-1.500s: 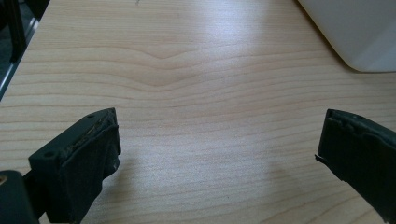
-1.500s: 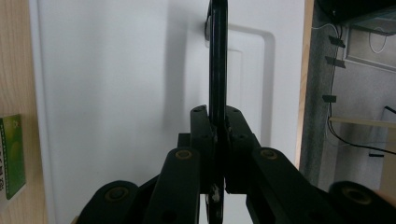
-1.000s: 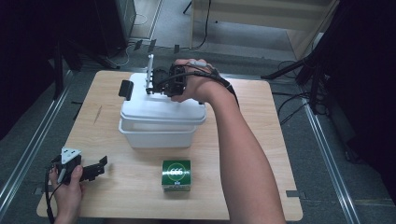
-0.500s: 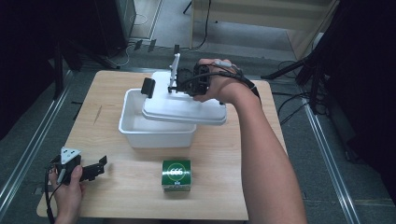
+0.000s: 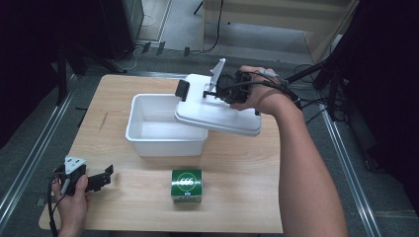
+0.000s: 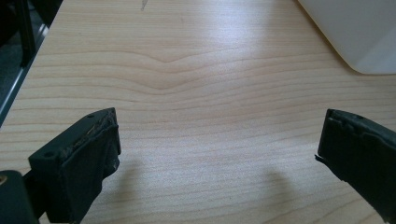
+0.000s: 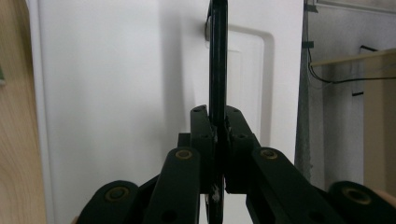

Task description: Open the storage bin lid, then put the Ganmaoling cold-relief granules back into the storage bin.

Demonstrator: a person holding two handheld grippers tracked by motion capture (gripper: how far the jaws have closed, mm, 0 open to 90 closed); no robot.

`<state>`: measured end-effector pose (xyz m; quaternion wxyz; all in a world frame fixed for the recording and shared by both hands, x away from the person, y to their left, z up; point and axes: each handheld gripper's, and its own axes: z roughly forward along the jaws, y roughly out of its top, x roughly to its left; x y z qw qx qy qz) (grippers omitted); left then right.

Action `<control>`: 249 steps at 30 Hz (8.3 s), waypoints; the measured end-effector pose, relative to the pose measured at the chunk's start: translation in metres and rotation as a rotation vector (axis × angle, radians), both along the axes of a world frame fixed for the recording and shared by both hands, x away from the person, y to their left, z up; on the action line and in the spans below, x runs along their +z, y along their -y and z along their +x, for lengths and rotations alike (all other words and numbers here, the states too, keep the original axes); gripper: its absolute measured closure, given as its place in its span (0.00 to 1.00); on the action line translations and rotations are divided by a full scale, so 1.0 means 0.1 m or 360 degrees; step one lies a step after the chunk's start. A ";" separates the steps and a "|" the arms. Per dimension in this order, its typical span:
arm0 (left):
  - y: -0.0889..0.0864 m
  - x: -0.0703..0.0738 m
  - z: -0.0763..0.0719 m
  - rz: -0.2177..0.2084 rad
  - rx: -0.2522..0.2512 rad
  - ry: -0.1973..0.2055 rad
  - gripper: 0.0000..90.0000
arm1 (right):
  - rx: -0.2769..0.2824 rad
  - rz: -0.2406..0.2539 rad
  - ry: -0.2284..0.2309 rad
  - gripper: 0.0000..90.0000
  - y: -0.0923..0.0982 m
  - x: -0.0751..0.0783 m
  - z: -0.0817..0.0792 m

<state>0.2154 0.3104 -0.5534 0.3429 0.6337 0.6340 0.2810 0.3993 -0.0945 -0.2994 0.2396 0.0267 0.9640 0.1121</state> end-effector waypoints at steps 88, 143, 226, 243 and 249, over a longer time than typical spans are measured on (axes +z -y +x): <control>0.01 0.00 -0.03 0.0009 -0.0007 0.0028 0.00 | -0.0444 0.0135 -0.0179 0.38 0.99 -1.58 0.00; 0.02 0.00 -0.02 0.0014 -0.0017 0.0018 0.00 | 0.0087 0.0187 -0.0353 0.01 -0.04 -1.32 -1.26; 0.02 0.01 -0.02 0.0007 -0.0019 0.0033 0.00 | 0.0419 0.0063 -0.0470 0.18 -0.54 -1.29 -1.28; 0.00 0.03 -0.07 0.0007 -0.0043 0.0334 0.00 | 0.0411 0.0062 -0.0473 0.18 -0.42 -0.97 -1.18; 0.01 0.03 -0.08 0.0001 -0.0003 0.0390 0.00 | 0.0407 0.0090 -0.0463 0.18 -0.39 -0.87 -1.12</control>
